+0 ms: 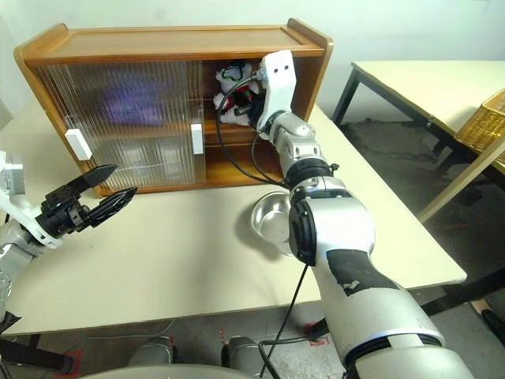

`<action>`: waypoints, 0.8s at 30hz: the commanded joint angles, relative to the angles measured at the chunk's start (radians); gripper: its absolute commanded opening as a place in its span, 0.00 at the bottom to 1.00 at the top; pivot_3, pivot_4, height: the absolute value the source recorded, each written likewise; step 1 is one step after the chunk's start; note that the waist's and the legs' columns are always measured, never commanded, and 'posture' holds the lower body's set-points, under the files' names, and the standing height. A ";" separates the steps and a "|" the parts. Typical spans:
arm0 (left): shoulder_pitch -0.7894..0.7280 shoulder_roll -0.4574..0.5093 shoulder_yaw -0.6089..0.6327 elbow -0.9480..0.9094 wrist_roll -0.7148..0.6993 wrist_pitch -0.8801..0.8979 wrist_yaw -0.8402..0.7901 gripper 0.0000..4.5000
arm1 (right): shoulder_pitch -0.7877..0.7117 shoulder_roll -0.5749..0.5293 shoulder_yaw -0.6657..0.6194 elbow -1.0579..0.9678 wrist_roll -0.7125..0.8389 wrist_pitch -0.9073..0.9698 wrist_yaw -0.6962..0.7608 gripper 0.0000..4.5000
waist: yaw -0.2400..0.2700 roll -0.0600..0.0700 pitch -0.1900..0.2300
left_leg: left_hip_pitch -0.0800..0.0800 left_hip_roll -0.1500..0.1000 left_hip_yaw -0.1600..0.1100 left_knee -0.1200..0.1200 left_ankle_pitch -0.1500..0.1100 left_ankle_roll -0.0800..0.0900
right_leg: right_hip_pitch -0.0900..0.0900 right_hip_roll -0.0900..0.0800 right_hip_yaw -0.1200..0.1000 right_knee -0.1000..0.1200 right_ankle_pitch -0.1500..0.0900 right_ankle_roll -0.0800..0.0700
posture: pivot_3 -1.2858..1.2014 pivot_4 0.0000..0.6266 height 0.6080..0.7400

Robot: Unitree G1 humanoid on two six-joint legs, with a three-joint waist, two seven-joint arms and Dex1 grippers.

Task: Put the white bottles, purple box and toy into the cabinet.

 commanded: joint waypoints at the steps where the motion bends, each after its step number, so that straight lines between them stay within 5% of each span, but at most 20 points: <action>1: 0.024 0.010 0.017 -0.041 -0.011 0.009 0.013 1.00 | -0.021 0.006 0.003 0.020 -0.040 -0.018 -0.046 0.08 | 0.007 0.000 0.000 | 0.000 0.000 0.000 0.000 0.000 0.000 | 0.000 0.000 0.000 0.001 0.000 0.000 | 0.58 0.00 1.00; 4: 0.035 0.010 0.021 -0.052 -0.015 0.010 0.018 1.00 | -0.019 0.009 0.010 0.024 -0.068 -0.020 -0.086 0.08 | 0.019 0.000 0.000 | 0.000 0.000 0.000 0.000 0.000 0.000 | -0.001 0.000 0.000 0.004 -0.003 -0.003 | 0.58 0.00 1.00; 15: -0.011 0.011 -0.008 -0.015 -0.013 0.017 0.003 1.00 | -0.003 -0.012 0.000 0.016 -0.105 -0.057 -0.109 0.97 | 0.025 0.000 0.000 | 0.001 0.000 0.000 0.000 0.000 0.000 | -0.002 0.000 0.000 0.006 -0.003 -0.003 | 0.56 0.00 1.00; 24: -0.049 0.007 -0.031 0.016 -0.007 0.017 -0.017 1.00 | -0.013 -0.031 -0.014 0.007 -0.093 -0.085 -0.114 1.00 | 0.021 0.000 0.000 | 0.000 0.001 0.001 0.000 0.000 0.000 | -0.003 0.000 0.000 0.006 -0.001 0.001 | 0.55 0.00 1.00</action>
